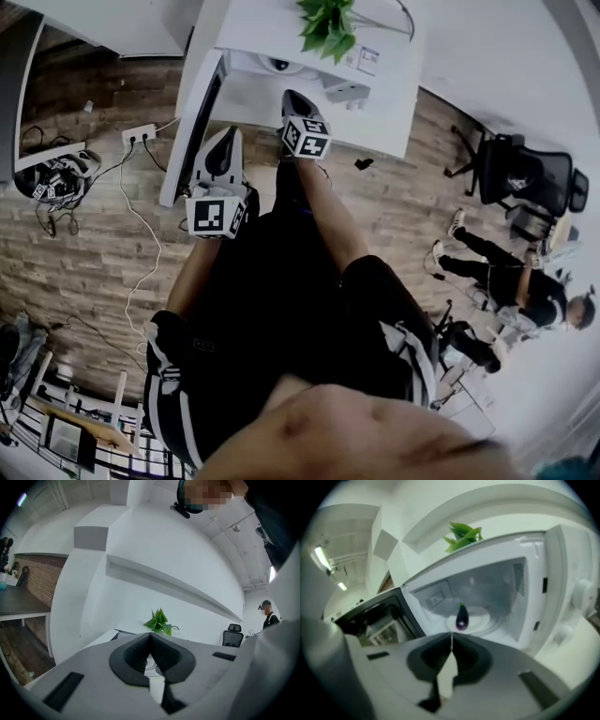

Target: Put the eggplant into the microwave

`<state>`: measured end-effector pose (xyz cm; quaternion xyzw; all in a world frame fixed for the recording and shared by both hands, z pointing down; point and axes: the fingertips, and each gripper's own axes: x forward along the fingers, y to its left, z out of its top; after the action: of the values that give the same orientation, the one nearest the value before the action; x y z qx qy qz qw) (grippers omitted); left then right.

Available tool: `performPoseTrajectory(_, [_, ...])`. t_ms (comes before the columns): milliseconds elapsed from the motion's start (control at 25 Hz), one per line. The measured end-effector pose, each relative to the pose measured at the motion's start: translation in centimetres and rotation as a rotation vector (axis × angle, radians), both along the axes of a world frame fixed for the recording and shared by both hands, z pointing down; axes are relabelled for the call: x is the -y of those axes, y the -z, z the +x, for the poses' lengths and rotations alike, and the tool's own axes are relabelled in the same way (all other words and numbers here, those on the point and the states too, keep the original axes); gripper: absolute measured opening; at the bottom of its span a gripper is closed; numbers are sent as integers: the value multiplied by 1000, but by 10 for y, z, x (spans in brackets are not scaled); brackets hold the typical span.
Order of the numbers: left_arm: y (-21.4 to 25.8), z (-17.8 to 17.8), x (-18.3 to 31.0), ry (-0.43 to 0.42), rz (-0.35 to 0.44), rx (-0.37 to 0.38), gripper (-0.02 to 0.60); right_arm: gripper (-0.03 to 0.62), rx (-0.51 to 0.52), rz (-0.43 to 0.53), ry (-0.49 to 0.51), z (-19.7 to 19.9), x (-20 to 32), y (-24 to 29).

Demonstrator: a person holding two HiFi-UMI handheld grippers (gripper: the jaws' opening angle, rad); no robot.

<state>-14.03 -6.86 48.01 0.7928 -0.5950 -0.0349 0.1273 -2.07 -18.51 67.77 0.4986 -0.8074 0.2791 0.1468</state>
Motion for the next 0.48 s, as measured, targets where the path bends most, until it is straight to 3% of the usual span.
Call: performPoseTrajectory(480, [21,20,-15,62,14,24,32,34,50,49,80,17,-45,71])
